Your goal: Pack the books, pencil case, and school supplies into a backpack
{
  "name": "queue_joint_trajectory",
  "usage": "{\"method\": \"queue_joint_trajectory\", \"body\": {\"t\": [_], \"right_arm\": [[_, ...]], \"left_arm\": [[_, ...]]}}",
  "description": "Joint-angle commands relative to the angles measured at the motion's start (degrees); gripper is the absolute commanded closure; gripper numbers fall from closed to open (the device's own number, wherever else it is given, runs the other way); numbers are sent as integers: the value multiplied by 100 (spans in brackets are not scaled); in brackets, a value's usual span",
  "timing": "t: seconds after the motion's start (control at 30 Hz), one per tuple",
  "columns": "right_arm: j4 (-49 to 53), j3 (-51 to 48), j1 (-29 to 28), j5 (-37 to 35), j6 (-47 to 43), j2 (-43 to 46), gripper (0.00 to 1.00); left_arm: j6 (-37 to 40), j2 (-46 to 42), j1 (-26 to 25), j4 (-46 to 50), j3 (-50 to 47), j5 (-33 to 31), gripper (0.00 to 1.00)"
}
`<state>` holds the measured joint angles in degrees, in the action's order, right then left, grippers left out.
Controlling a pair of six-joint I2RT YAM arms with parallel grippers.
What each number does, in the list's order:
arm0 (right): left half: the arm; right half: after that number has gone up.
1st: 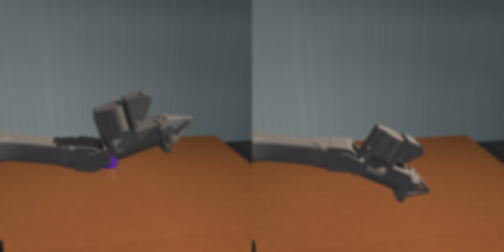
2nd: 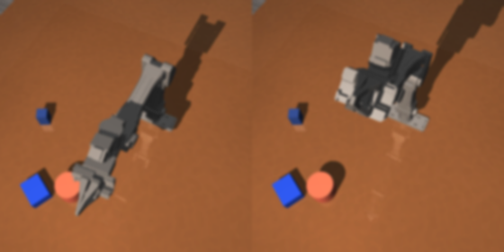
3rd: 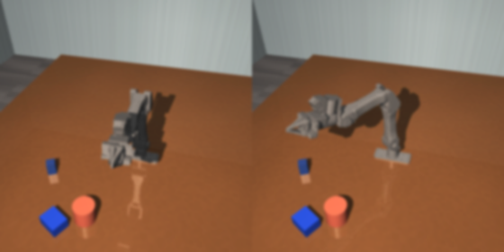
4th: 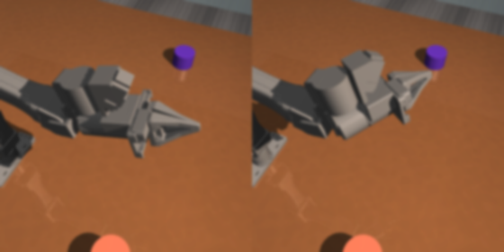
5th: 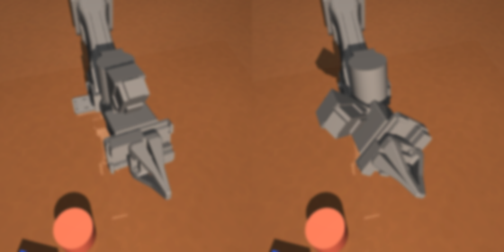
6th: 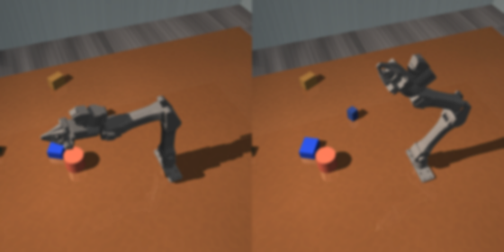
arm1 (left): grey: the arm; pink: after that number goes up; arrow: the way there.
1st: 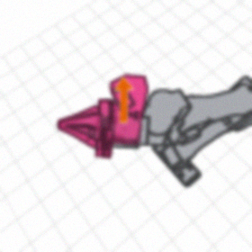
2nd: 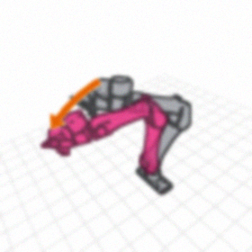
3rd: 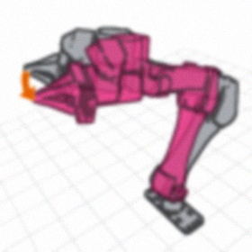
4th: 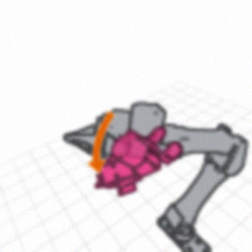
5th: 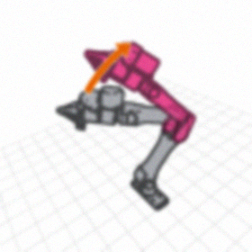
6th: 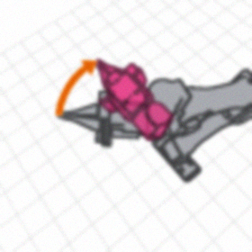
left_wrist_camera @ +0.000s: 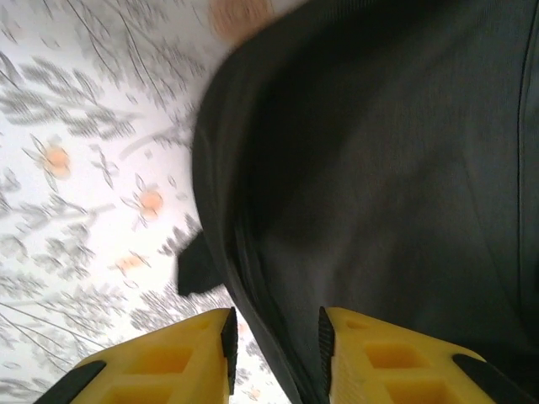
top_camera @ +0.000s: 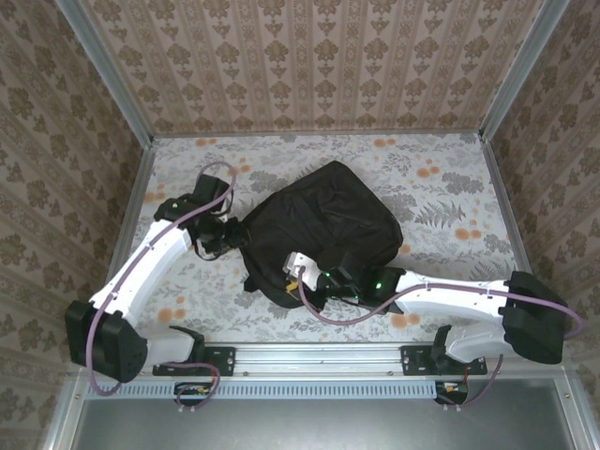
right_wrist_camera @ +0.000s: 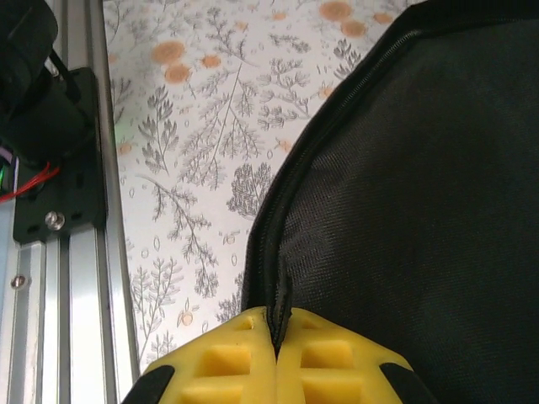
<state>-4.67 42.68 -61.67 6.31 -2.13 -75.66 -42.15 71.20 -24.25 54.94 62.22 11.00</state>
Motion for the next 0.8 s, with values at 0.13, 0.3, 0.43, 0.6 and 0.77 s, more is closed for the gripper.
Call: {"method": "queue_joint_trajectory", "body": {"t": [0.13,0.3,0.43,0.6,0.77], "right_arm": [[-682,268,-64,63,318,-172,100],[-623,293,-133,76,310,-166,100],[-584,268,-146,34,290,-152,100],[-506,265,-144,-32,216,-135,100],[-347,303,-135,9,81,-116,100]], "left_arm": [[-1125,-377,-521,-246,-611,297,63],[-1281,-276,-605,-448,-800,454,66],[-1296,-253,-642,-496,-873,466,72],[-1251,-371,-651,-403,-909,438,77],[-1135,-541,-651,-269,-943,362,82]]}}
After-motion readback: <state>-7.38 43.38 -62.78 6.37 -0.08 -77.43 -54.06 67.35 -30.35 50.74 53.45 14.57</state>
